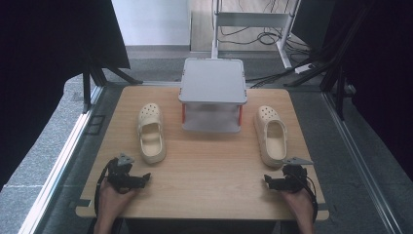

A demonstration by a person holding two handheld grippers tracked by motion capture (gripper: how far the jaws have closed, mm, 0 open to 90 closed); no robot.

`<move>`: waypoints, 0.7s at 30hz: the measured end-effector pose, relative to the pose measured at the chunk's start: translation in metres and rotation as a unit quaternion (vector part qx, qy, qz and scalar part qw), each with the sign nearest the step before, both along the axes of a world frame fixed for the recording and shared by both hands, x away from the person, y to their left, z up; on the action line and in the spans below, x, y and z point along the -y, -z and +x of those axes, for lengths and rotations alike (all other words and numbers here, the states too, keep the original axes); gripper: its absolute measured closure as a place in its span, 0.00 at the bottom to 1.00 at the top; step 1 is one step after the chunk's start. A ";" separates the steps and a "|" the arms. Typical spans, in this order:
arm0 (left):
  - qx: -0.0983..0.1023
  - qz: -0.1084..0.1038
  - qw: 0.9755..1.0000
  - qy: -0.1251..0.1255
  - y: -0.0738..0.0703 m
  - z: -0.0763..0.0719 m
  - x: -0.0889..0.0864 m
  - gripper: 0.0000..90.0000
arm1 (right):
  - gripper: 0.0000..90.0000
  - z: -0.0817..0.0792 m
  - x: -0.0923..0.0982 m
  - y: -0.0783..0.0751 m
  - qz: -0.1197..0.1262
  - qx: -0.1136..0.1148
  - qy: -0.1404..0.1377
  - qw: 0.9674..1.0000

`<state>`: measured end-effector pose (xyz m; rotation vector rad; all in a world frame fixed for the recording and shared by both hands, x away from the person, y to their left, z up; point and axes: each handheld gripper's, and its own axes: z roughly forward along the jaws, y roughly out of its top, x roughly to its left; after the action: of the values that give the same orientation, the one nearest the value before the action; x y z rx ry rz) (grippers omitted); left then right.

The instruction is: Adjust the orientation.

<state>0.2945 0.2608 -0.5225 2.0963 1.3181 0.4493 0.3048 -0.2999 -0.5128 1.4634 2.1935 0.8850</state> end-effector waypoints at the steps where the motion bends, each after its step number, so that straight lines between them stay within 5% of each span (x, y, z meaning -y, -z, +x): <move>1: 0.000 0.000 1.000 0.000 0.000 0.000 0.000 0.00 | 0.00 -0.001 0.000 -0.001 0.001 -0.004 -0.001 1.000; 21: 0.000 0.000 1.000 0.000 0.000 0.000 0.000 0.00 | 0.00 -0.020 -0.018 -0.042 0.020 0.010 -0.057 0.998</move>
<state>0.2944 0.2608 -0.5225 2.0962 1.3182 0.4494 0.2848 -0.2822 -0.4708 1.3528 2.2750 0.9829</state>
